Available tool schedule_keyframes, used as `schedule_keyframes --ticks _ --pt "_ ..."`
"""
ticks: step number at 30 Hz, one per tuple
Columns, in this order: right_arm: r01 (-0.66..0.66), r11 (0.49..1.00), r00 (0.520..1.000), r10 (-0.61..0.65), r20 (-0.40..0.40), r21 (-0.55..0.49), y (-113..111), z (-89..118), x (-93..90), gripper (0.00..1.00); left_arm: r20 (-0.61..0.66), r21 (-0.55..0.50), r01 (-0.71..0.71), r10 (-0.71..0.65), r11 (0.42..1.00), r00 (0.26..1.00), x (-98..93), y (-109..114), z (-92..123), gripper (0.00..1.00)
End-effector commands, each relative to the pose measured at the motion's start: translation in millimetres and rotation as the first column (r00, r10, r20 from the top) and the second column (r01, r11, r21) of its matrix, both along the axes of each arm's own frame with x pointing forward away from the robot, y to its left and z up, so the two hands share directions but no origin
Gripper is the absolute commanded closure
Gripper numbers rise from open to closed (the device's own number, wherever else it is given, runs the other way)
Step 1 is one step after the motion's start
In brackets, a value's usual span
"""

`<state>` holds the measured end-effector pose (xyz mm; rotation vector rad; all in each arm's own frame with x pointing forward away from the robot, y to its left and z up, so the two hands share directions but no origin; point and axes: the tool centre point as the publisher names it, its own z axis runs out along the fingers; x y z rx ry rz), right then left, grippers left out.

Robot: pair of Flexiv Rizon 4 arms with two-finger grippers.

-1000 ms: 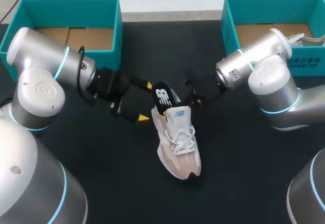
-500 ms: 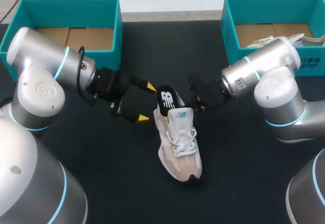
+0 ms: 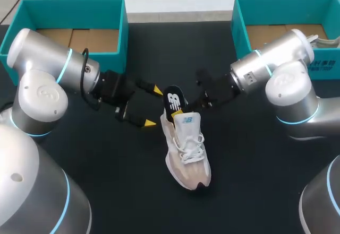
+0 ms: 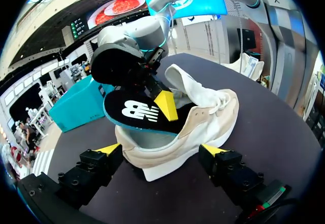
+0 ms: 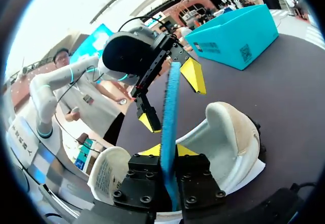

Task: Take the shoe out of the shoebox, open the shoe tongue, remove and reinsert the insole, then place the shoe into the shoebox

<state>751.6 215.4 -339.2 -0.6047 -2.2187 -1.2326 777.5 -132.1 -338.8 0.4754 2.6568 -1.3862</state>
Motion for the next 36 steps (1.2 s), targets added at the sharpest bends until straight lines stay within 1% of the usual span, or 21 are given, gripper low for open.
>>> schedule_keyframes --ticks 1,5,7,10,11,15,18,21,23,25,26,27,28,29,31,34,36 --pt "-0.044 0.998 0.998 0.042 -0.043 -0.039 4.7 1.7 8.4 1.00 0.001 0.002 -0.001 0.001 1.000 1.000 -0.7 -0.1 0.1 0.00" --pt "-0.058 0.997 0.996 0.055 -0.065 -0.044 4.3 -2.5 2.4 1.00 0.001 0.002 -0.001 0.001 1.000 1.000 -0.7 -0.1 0.1 0.00" --pt "-0.052 0.997 0.996 0.049 -0.076 -0.049 1.6 -7.7 -2.0 1.00 0.001 0.002 -0.001 0.001 1.000 1.000 -0.7 -0.1 0.1 0.00" --pt "-0.035 0.996 0.997 0.028 -0.075 -0.086 -4.9 -17.6 -10.0 1.00 0.001 0.002 -0.001 0.001 1.000 1.000 -0.7 -0.1 0.1 0.00" --pt "-0.018 0.997 0.997 0.013 -0.076 -0.069 -7.0 -19.8 -12.3 1.00 0.001 0.002 -0.001 0.001 1.000 1.000 -0.7 -0.1 0.1 0.00" --pt "0.014 0.998 0.997 -0.019 -0.075 -0.065 -11.8 -27.0 -22.0 1.00 0.001 0.002 -0.001 0.001 1.000 1.000 -0.7 -0.1 0.1 0.00" --pt "0.019 0.997 0.997 -0.024 -0.078 -0.070 -10.7 -29.8 -28.4 1.00 0.001 0.002 -0.001 0.001 1.000 1.000 -0.7 -0.1 0.1 0.00" --pt "0.019 0.997 0.996 -0.024 -0.080 -0.073 -10.0 -30.5 -30.4 1.00 0.001 0.002 -0.001 0.001 1.000 1.000 -0.7 -0.1 0.1 0.00" --pt "0.020 0.997 0.997 -0.026 -0.070 -0.080 -9.7 -28.7 -29.8 1.00 0.001 0.002 -0.001 0.001 1.000 1.000 -0.7 -0.1 0.1 0.00" --pt "0.029 0.996 0.999 -0.032 -0.040 -0.079 -9.2 -23.0 -27.0 0.99 0.001 0.002 -0.001 0.001 1.000 1.000 -0.7 -0.1 0.1 0.00" --pt "0.028 0.996 0.999 -0.030 -0.032 -0.079 -8.6 -19.9 -25.7 0.80 0.001 0.002 -0.001 0.001 1.000 1.000 -0.7 -0.1 0.1 0.00" --pt "0.029 0.996 0.999 -0.030 -0.020 -0.079 -8.0 -16.7 -23.9 0.66 0.001 0.002 -0.001 0.001 1.000 1.000 -0.7 -0.1 0.1 0.00" --pt "0.034 0.996 0.999 -0.035 -0.009 -0.077 -7.7 -13.7 -21.9 0.56 0.001 0.002 -0.001 0.001 1.000 1.000 -0.7 -0.1 0.1 0.00" --pt "0.033 0.997 0.999 -0.033 -0.004 -0.074 -7.1 -11.0 -20.0 0.53 0.001 0.002 -0.001 0.001 1.000 1.000 -0.7 -0.1 0.1 0.00" --pt "0.034 0.997 0.999 -0.033 0.010 -0.068 -5.7 -6.5 -16.2 0.51 0.001 0.002 -0.001 0.001 1.000 1.000 -0.7 -0.1 0.1 0.00" --pt "0.027 0.997 0.999 -0.025 0.025 -0.066 -3.2 -2.3 -11.0 0.49 0.001 0.002 -0.001 0.001 1.000 1.000 -0.7 -0.1 0.1 0.00" --pt "0.023 0.998 0.999 -0.021 0.032 -0.065 -1.9 -0.5 -7.0 0.50 0.001 0.002 -0.001 0.001 1.000 1.000 -0.7 -0.1 0.1 0.00"
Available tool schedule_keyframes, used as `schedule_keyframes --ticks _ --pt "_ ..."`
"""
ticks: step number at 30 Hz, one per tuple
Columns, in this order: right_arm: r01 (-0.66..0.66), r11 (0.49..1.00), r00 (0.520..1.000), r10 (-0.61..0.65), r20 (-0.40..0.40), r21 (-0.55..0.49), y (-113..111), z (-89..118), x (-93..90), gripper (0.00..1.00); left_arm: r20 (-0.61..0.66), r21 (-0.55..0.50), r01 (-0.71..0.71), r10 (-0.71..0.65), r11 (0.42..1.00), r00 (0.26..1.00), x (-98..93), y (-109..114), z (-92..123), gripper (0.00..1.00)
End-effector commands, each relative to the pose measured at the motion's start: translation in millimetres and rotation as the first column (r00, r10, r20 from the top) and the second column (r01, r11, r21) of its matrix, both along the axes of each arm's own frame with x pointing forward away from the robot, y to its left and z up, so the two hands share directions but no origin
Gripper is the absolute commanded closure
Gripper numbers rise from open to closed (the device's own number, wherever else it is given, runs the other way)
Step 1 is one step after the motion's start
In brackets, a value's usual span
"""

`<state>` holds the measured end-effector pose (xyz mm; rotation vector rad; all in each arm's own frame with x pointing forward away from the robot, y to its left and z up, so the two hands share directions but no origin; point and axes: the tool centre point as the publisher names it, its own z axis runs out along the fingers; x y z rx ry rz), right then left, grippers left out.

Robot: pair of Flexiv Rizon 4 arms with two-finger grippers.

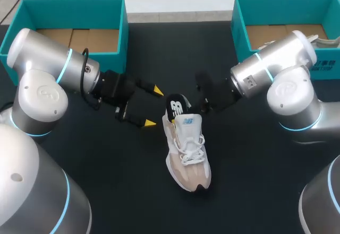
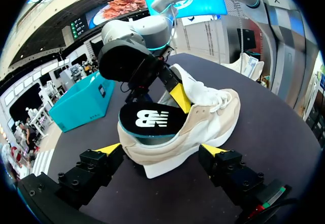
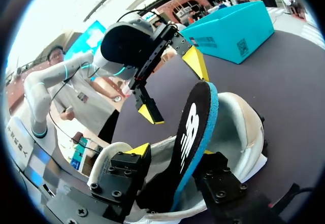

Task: Take the shoe out of the shoebox, open the shoe tongue, remove and reinsert the insole, then place the shoe into the shoebox

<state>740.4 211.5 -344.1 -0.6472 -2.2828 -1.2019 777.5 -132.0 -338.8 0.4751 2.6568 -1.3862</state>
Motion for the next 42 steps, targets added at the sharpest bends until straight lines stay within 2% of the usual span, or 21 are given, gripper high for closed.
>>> schedule_keyframes --ticks 1,4,6,8,14,25,32,33,36,39,42 --pt "-0.007 1.000 1.000 0.007 0.007 -0.006 2.4 4.9 6.6 0.51 0.001 0.002 -0.001 0.001 1.000 1.000 -0.7 -0.2 0.1 0.00" --pt "-0.004 1.000 1.000 0.004 0.017 0.002 2.6 5.7 14.6 0.52 0.001 0.002 -0.001 0.001 1.000 1.000 -0.7 -0.2 0.1 0.00" --pt "0.000 1.000 1.000 0.000 0.018 0.010 2.4 5.8 19.8 0.59 0.001 0.002 -0.001 0.001 1.000 1.000 -0.7 -0.2 0.1 0.00" --pt "-0.001 1.000 1.000 0.001 0.017 0.013 1.8 5.4 21.9 1.00 0.001 0.002 -0.001 0.001 1.000 1.000 -0.7 -0.2 0.1 0.00" --pt "-0.019 1.000 1.000 0.019 0.007 0.006 -4.6 0.2 17.8 1.00 0.001 0.002 -0.001 0.001 1.000 1.000 -0.7 -0.2 0.1 0.00" --pt "0.022 1.000 0.998 -0.023 -0.060 -0.011 -15.3 -27.2 -7.6 1.00 0.001 0.002 -0.001 0.001 1.000 1.000 -0.7 -0.2 0.1 0.00" --pt "0.023 1.000 0.999 -0.024 -0.044 -0.017 -13.8 -22.5 -7.9 1.00 0.001 0.002 -0.001 0.001 1.000 1.000 -0.7 -0.2 0.1 0.00" --pt "0.021 1.000 0.999 -0.022 -0.031 -0.019 -13.2 -20.2 -6.7 0.98 0.001 0.002 -0.001 0.001 1.000 1.000 -0.7 -0.2 0.1 0.00" --pt "0.020 1.000 1.000 -0.020 -0.014 -0.017 -11.0 -13.3 -2.9 0.73 0.001 0.002 -0.001 0.001 1.000 1.000 -0.7 -0.2 0.1 0.00" --pt "0.014 1.000 1.000 -0.014 -0.004 -0.016 -9.2 -7.6 -0.1 0.60 0.001 0.002 -0.001 0.001 1.000 1.000 -0.7 -0.2 0.1 0.00" --pt "0.008 1.000 1.000 -0.008 0.010 -0.016 -7.9 -2.6 2.3 0.57 0.001 0.002 -0.001 0.001 1.000 1.000 -0.7 -0.2 0.1 0.00"
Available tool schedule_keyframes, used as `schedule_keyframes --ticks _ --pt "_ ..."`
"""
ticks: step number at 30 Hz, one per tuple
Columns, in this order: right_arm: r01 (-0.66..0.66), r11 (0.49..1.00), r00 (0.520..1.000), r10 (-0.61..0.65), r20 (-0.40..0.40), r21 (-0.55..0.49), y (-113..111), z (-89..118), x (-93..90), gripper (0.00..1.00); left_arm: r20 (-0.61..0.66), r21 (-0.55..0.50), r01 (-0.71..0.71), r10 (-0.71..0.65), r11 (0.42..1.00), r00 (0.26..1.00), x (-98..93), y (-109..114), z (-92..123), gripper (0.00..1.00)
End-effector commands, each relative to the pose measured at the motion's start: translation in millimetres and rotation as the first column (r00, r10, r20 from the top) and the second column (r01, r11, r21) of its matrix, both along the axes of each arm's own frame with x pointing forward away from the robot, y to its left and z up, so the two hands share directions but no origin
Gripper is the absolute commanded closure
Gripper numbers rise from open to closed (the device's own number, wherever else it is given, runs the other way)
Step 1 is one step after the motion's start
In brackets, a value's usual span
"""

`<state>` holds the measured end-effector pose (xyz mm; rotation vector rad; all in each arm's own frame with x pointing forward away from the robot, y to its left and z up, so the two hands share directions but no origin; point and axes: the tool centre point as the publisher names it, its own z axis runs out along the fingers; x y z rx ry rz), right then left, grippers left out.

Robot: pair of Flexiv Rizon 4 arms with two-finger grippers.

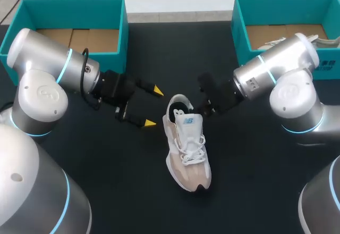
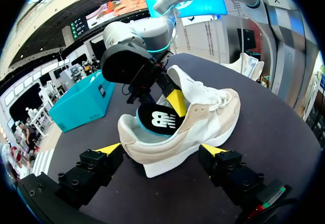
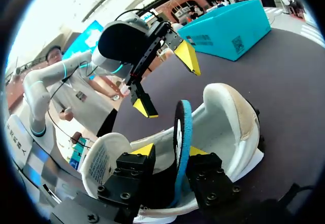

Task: Take the shoe out of the shoebox, open the shoe tongue, remove and reinsert the insole, then place the shoe into the shoebox

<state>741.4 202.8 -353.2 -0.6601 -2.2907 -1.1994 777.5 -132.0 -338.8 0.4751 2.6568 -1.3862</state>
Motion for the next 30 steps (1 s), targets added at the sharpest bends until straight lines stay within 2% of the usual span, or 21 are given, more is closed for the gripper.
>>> schedule_keyframes --ticks 1,15,22,27,30 --pt "-0.003 1.000 1.000 0.003 0.012 -0.009 0.8 8.1 2.2 0.57 0.001 0.002 -0.001 0.001 1.000 1.000 -0.7 -0.2 0.0 0.00" --pt "0.019 0.999 0.995 -0.023 0.096 0.037 -0.1 33.9 13.8 0.54 0.001 0.002 -0.001 0.001 1.000 1.000 -0.7 -0.2 0.0 0.00" --pt "-0.015 0.995 0.988 0.001 0.151 0.095 12.6 52.6 32.9 0.53 0.001 0.002 -0.001 0.001 1.000 1.000 -0.7 -0.2 0.0 0.00" --pt "-0.046 0.994 0.977 0.025 0.211 0.096 22.0 71.2 53.2 0.52 0.001 0.002 -0.001 0.001 1.000 1.000 -0.7 -0.2 0.0 0.00" --pt "-0.042 0.996 0.969 0.022 0.246 0.079 17.9 82.6 65.3 0.51 0.001 0.002 -0.001 0.001 1.000 1.000 -0.7 -0.2 0.0 0.00"
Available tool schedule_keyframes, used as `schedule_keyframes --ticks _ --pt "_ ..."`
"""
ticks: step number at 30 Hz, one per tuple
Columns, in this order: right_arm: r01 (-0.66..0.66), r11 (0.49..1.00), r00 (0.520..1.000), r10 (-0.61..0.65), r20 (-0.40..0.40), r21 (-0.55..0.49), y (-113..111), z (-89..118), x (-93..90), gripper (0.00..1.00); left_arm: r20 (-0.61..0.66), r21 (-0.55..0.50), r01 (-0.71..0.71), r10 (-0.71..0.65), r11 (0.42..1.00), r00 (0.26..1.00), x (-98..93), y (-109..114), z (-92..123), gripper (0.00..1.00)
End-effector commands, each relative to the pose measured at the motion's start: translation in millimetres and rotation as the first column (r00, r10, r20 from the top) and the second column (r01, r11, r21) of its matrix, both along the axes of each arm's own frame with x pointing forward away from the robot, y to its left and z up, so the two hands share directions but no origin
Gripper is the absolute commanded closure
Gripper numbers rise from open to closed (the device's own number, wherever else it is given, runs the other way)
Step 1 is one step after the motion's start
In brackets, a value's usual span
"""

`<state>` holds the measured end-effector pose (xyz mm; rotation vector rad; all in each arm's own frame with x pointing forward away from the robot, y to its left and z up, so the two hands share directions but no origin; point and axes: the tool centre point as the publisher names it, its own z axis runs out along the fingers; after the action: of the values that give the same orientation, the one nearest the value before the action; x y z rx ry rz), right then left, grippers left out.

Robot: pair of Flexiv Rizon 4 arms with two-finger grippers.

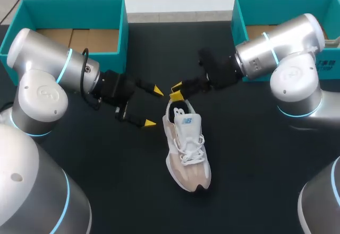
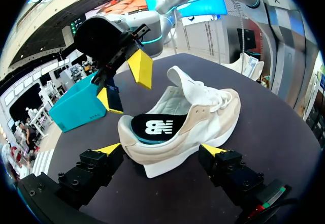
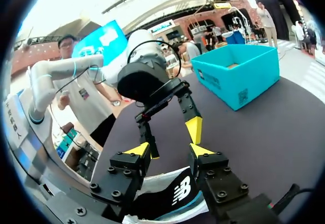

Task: Take the shoe out of the shoebox, open the shoe tongue, remove and reinsert the insole, then place the shoe into the shoebox

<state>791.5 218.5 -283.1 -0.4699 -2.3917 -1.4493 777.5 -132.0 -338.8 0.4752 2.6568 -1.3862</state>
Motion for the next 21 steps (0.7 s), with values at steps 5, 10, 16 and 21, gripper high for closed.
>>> schedule_keyframes --ticks 5,10,16,21 --pt "0.052 0.996 0.997 -0.048 0.057 -0.073 -21.0 29.7 26.7 0.51 0.001 0.002 -0.001 0.001 1.000 1.000 -0.7 -0.2 0.0 0.00" --pt "0.107 0.988 0.992 -0.099 0.074 -0.114 -43.8 43.4 28.0 0.54 0.001 0.002 -0.001 0.001 1.000 1.000 -0.7 -0.2 0.0 0.00" --pt "0.151 0.972 0.987 -0.137 0.086 -0.180 -54.0 59.0 25.5 1.00 0.001 0.002 -0.001 0.001 1.000 1.000 -0.7 -0.2 0.0 0.00" --pt "0.258 0.900 0.963 -0.214 0.161 -0.351 -58.5 61.5 21.5 1.00 0.001 0.002 -0.001 0.001 1.000 1.000 -0.7 -0.2 0.0 0.00"
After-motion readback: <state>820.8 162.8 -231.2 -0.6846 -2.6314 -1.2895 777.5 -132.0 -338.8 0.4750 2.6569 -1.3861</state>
